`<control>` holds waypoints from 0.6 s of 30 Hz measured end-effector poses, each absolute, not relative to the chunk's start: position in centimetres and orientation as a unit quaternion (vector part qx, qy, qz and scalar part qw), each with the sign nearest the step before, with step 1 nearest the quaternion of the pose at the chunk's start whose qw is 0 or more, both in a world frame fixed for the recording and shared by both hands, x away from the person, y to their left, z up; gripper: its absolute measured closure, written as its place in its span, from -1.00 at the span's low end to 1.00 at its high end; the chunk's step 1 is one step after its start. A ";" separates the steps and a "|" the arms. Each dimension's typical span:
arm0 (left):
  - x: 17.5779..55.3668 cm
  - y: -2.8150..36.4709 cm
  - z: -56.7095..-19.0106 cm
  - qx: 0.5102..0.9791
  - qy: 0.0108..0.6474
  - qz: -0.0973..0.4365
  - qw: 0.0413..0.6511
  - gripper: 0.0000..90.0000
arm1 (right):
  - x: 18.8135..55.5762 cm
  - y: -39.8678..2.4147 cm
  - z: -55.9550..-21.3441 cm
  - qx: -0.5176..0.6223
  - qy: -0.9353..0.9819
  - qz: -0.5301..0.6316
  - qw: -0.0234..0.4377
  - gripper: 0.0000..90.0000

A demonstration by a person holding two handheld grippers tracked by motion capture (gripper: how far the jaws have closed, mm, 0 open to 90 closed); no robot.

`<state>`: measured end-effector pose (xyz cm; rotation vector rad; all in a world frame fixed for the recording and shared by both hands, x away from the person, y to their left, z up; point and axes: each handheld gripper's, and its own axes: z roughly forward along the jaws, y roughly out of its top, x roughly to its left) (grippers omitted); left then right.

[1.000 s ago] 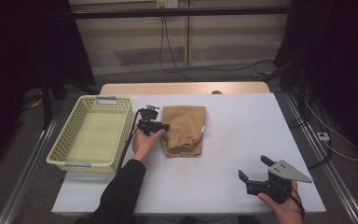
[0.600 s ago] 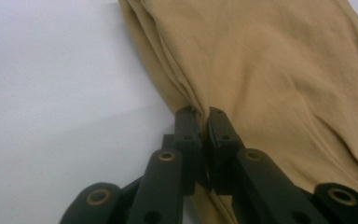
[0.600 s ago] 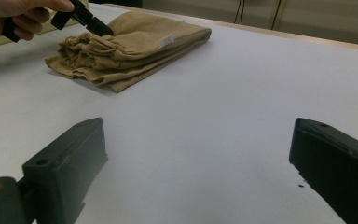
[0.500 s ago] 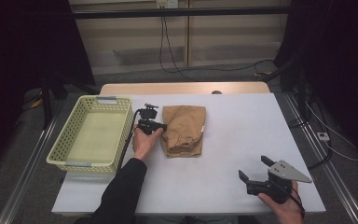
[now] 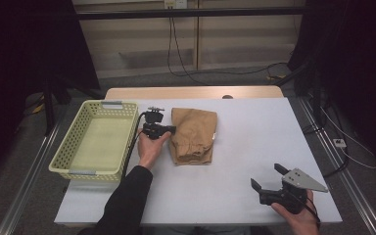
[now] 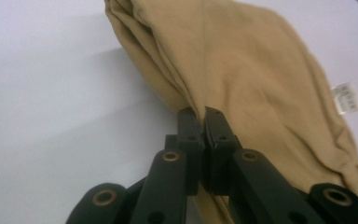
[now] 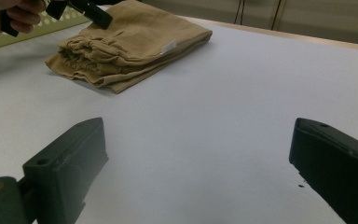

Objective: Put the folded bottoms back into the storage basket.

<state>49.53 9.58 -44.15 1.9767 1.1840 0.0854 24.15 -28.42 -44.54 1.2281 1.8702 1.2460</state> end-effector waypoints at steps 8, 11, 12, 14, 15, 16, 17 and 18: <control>48.8 9.4 -42.4 0.782 0.439 0.042 0.441 0.93 | 24.2 -28.4 -44.5 0.460 0.700 0.466 0.285 -0.92; 48.5 9.2 -41.7 0.788 0.425 0.050 0.443 0.93 | 24.2 -28.4 -44.6 0.460 0.700 0.467 0.284 -0.92; 48.3 9.1 -41.5 0.787 0.422 0.053 0.446 0.93 | 24.2 -28.4 -44.6 0.461 0.700 0.465 0.284 -0.92; 48.0 9.0 -41.2 0.789 0.415 0.059 0.449 0.93 | 24.2 -28.4 -44.6 0.461 0.700 0.466 0.283 -0.92; 47.8 8.9 -41.1 0.791 0.411 0.064 0.449 0.94 | 24.2 -28.4 -44.6 0.461 0.700 0.466 0.283 -0.92; 47.6 8.8 -41.0 0.792 0.406 0.067 0.451 0.93 | 24.2 -28.4 -44.6 0.461 0.700 0.466 0.283 -0.92; 47.5 8.7 -40.8 0.793 0.403 0.068 0.452 0.94 | 24.2 -28.4 -44.6 0.461 0.700 0.466 0.283 -0.92; 47.3 8.6 -40.6 0.792 0.400 0.070 0.456 0.94 | 24.2 -28.4 -44.6 0.461 0.700 0.466 0.283 -0.92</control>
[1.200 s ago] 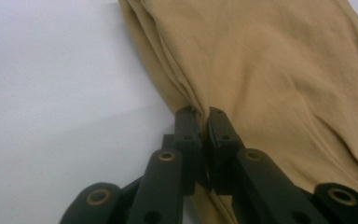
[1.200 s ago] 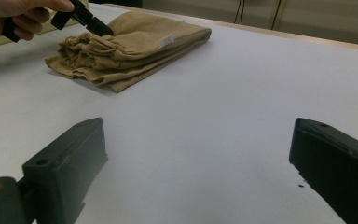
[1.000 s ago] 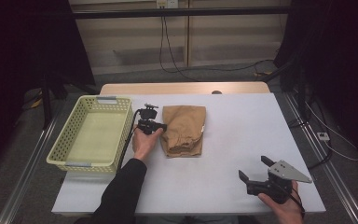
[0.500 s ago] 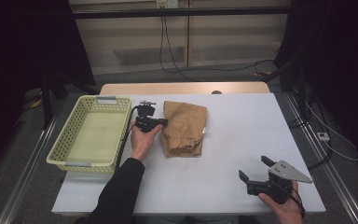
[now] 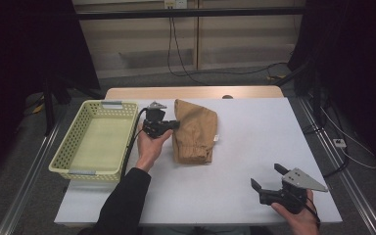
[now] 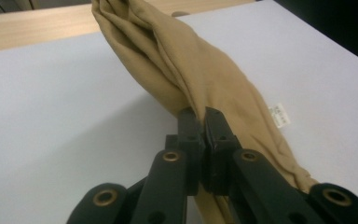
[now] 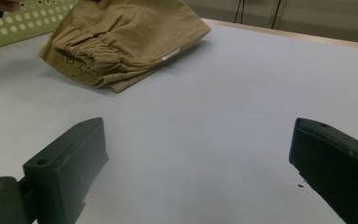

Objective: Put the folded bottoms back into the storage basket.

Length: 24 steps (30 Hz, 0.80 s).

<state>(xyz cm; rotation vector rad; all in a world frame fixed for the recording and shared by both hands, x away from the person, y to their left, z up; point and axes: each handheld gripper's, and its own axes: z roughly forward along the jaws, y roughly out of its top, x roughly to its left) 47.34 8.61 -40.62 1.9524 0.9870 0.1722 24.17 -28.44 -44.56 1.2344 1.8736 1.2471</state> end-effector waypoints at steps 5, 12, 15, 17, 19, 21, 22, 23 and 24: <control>46.7 8.5 -39.5 0.795 0.384 0.083 0.463 0.93 | 24.2 -28.4 -44.6 0.461 0.700 0.466 0.283 -0.92; 46.0 9.3 -37.9 0.794 0.368 0.096 0.474 0.94 | 24.1 -28.5 -44.5 0.462 0.699 0.466 0.283 -0.92; 45.8 9.7 -37.3 0.794 0.363 0.101 0.477 0.94 | 24.1 -28.5 -44.5 0.462 0.699 0.468 0.283 -0.92; 45.7 10.0 -37.0 0.794 0.360 0.105 0.479 0.94 | 24.2 -28.5 -44.5 0.462 0.699 0.468 0.283 -0.92; 45.5 10.2 -36.7 0.795 0.356 0.109 0.478 0.94 | 24.1 -28.4 -44.5 0.463 0.698 0.467 0.283 -0.92; 45.4 10.4 -36.4 0.792 0.357 0.109 0.484 0.94 | 24.2 -28.4 -44.5 0.462 0.699 0.468 0.282 -0.92; 45.3 10.6 -36.3 0.792 0.355 0.111 0.483 0.94 | 24.2 -28.4 -44.5 0.462 0.699 0.468 0.282 -0.92; 45.3 10.7 -36.1 0.793 0.354 0.113 0.484 0.94 | 24.2 -28.5 -44.5 0.462 0.699 0.467 0.283 -0.92; 45.2 10.8 -36.0 0.792 0.353 0.114 0.485 0.94 | 24.2 -28.5 -44.5 0.463 0.698 0.468 0.282 -0.92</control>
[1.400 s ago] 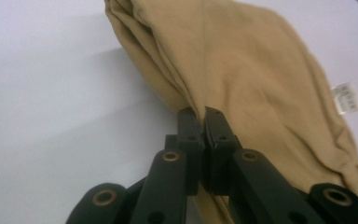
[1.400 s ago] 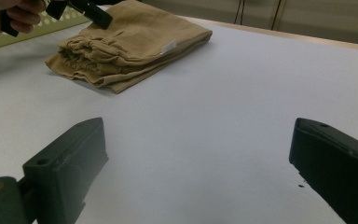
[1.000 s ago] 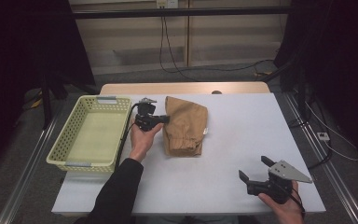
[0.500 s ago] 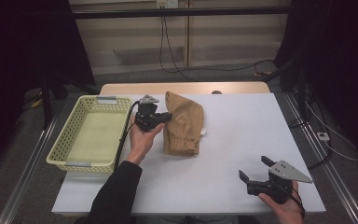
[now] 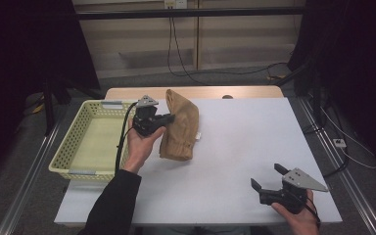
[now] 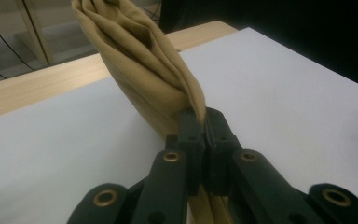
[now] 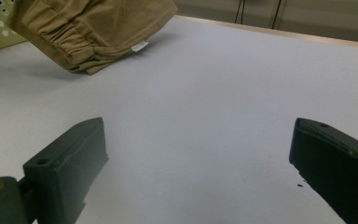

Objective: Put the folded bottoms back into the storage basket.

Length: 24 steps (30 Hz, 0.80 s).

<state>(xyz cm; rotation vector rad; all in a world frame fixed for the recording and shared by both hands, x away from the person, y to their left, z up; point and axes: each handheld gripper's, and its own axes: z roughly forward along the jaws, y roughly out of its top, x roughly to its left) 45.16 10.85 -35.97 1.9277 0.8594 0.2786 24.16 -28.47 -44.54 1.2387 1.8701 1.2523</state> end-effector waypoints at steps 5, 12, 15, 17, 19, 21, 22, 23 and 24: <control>44.9 11.3 -35.5 0.790 0.352 0.120 0.487 0.94 | 24.2 -28.5 -44.5 0.462 0.698 0.468 0.282 -0.92; 44.6 11.7 -34.8 0.791 0.351 0.132 0.483 0.94 | 24.1 -28.5 -44.5 0.462 0.698 0.469 0.281 -0.92; 44.4 12.0 -34.4 0.791 0.348 0.134 0.485 0.94 | 24.1 -28.4 -44.5 0.462 0.698 0.470 0.281 -0.92; 44.3 12.3 -34.1 0.788 0.348 0.132 0.490 0.94 | 24.1 -28.4 -44.5 0.460 0.698 0.471 0.282 -0.92; 44.2 12.6 -33.9 0.785 0.348 0.123 0.497 0.94 | 24.1 -28.4 -44.5 0.460 0.698 0.471 0.283 -0.95; 44.1 12.8 -33.7 0.785 0.349 0.128 0.496 0.94 | 24.1 -28.4 -44.5 0.458 0.698 0.472 0.283 -0.95; 44.1 13.0 -33.6 0.782 0.351 0.125 0.500 0.94 | 24.1 -28.4 -44.5 0.458 0.698 0.472 0.283 -0.95; 44.1 13.1 -33.6 0.782 0.350 0.123 0.501 0.94 | 24.1 -28.4 -44.5 0.459 0.698 0.472 0.283 -0.95; 44.1 13.2 -33.4 0.781 0.352 0.125 0.501 0.94 | 24.1 -28.4 -44.5 0.459 0.697 0.472 0.283 -0.95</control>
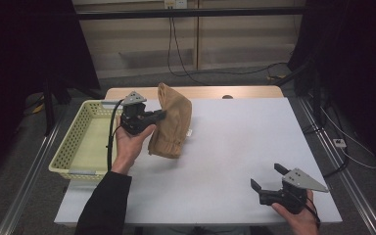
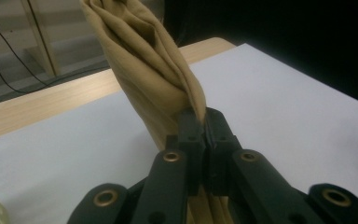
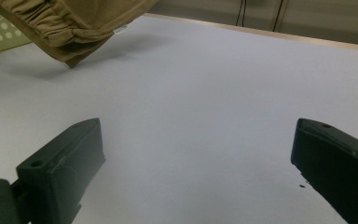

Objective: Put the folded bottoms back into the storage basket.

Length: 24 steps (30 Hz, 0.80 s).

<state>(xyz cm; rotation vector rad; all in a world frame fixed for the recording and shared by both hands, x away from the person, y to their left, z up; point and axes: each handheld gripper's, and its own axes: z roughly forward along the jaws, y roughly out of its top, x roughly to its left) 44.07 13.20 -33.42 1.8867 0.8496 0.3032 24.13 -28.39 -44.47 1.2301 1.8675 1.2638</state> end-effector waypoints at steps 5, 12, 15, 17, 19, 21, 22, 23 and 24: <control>43.7 13.6 -32.6 0.782 0.344 0.140 0.501 0.94 | 24.1 -28.4 -44.5 0.460 0.697 0.473 0.282 -0.95; 43.1 14.4 -31.6 0.780 0.336 0.153 0.505 0.94 | 24.1 -28.4 -44.4 0.458 0.696 0.474 0.284 -0.95; 42.9 14.7 -31.1 0.780 0.332 0.157 0.506 0.94 | 24.1 -28.4 -44.4 0.458 0.696 0.474 0.284 -0.95; 42.7 14.8 -30.8 0.782 0.328 0.161 0.505 0.94 | 24.1 -28.4 -44.4 0.459 0.696 0.474 0.285 -0.95; 42.4 14.9 -30.4 0.782 0.327 0.160 0.506 0.94 | 24.1 -28.4 -44.4 0.458 0.696 0.474 0.284 -0.95; 42.0 15.1 -30.1 0.780 0.323 0.159 0.513 0.94 | 24.1 -28.4 -44.4 0.457 0.697 0.475 0.285 -0.95; 41.7 15.1 -30.0 0.781 0.321 0.164 0.510 0.94 | 24.1 -28.4 -44.4 0.457 0.697 0.474 0.285 -0.95; 41.5 15.1 -29.8 0.781 0.318 0.163 0.512 0.94 | 24.1 -28.5 -44.4 0.457 0.696 0.475 0.284 -0.95; 41.3 15.1 -29.7 0.781 0.317 0.165 0.511 0.94 | 24.1 -28.5 -44.4 0.457 0.697 0.475 0.284 -0.95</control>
